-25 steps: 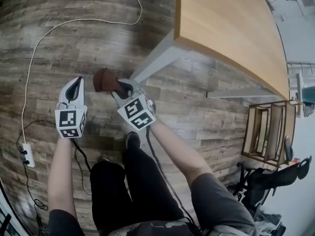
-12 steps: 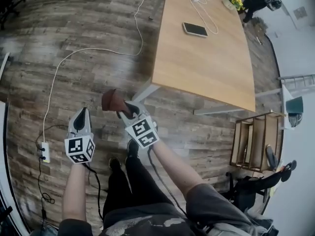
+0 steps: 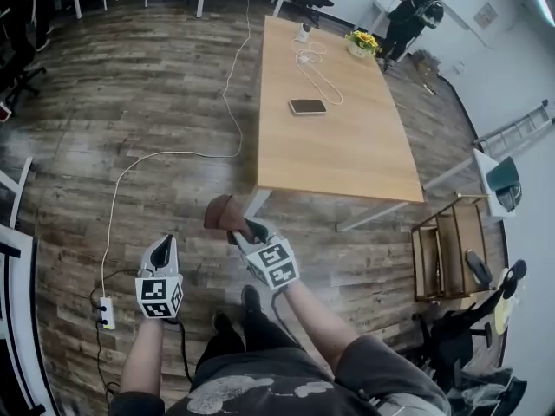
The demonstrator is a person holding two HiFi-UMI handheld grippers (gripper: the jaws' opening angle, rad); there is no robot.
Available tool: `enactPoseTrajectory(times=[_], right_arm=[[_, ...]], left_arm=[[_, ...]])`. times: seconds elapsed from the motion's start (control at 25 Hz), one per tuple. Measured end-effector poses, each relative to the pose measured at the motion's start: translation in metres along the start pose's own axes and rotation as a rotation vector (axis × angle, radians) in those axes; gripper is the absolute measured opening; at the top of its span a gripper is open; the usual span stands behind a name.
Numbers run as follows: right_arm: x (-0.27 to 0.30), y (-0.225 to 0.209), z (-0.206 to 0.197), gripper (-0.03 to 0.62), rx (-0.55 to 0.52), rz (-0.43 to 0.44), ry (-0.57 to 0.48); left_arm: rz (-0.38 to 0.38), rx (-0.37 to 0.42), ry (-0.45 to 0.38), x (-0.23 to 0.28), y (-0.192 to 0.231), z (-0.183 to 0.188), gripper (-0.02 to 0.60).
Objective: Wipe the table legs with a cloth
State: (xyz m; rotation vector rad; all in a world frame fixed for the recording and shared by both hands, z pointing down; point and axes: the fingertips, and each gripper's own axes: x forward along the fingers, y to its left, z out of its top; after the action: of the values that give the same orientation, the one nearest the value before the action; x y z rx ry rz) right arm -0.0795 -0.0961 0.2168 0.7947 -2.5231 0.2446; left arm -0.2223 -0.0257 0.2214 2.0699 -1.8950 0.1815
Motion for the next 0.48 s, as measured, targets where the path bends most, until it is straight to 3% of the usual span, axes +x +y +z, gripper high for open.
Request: enactPoseTrajectory(times=[0.2, 0.48], right_arm=[[-0.047, -0.003, 0.005, 0.091, 0.006, -0.068, -0.005], [-0.084, -0.029, 0.005, 0.091, 0.112, -0.15, -0.061]], left_arm=[[-0.04, -0.078, -0.014, -0.014, -0.024, 0.009, 0.018], [-0.084, -0.101, -0.007, -0.026, -0.057, 0.01, 0.018]])
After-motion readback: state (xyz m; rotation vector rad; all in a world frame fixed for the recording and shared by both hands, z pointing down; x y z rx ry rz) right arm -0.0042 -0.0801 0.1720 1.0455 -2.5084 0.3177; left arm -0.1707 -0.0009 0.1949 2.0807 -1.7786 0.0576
